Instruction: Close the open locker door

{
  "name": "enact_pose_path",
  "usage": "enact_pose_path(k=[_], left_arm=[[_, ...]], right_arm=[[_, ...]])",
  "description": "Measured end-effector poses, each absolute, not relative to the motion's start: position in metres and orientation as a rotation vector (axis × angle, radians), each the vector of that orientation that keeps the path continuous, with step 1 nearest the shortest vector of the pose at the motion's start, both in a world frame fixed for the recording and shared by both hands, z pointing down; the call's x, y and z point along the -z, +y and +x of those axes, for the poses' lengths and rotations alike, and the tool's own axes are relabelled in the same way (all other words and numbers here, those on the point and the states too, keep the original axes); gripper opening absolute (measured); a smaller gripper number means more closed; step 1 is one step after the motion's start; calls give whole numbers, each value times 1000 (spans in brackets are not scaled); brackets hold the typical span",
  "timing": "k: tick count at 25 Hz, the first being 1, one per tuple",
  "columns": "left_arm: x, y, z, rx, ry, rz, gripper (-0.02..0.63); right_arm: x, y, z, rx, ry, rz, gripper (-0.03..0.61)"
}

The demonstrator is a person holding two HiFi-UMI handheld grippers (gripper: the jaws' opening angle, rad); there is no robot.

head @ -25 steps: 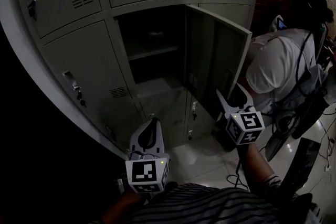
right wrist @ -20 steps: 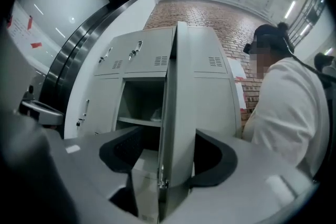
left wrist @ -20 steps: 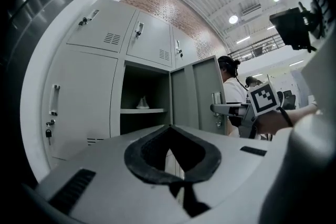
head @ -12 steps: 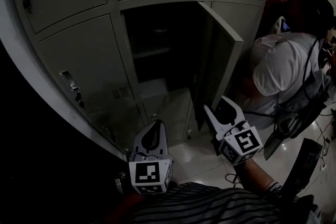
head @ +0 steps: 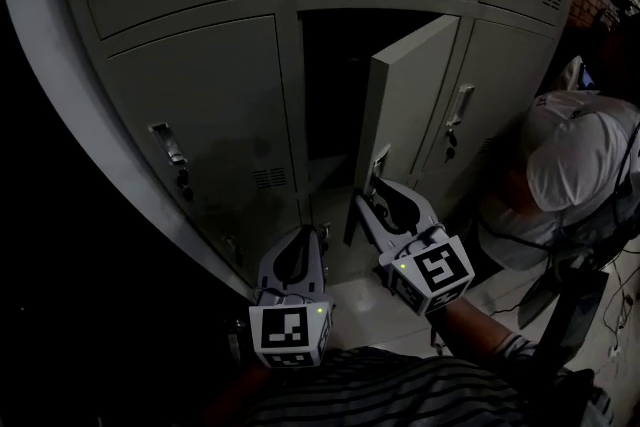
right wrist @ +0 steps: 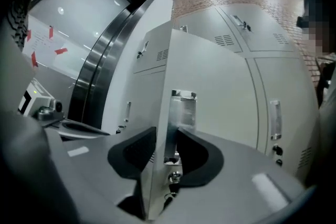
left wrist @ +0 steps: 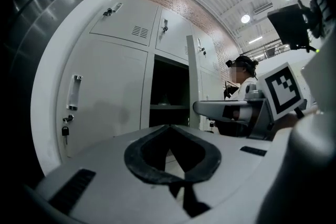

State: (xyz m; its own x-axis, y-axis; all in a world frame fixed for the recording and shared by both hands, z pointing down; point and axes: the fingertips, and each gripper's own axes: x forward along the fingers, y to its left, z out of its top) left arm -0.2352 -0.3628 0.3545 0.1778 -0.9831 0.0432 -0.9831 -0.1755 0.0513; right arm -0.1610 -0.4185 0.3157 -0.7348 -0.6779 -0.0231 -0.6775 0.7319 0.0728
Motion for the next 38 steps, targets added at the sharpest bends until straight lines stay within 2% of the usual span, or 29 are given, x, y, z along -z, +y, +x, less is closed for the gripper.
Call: enact_pose_path(k=[13,30,32,33,38], left_arm=[[-355,-408,-296,-11,-2066,2271,3],[-359,-413,-308,-42,-2131,2210,3],[-356,-411,-301,-37,-2130,2227,3],[-355,-409,-296,-41,-2126,2231,3],[-353,-389,-275,-39,-2129,2234,3]], right_arm=[[-322,-501,-239,184,-2911,1068,126],[-330,-540,-261,150,-2869,1038,71],[-327,-532,-262,123,-2903,977,190],[-325,-525,-260,120,-2920,959,207],[-317,-474,-231,79,-2997,909,206]])
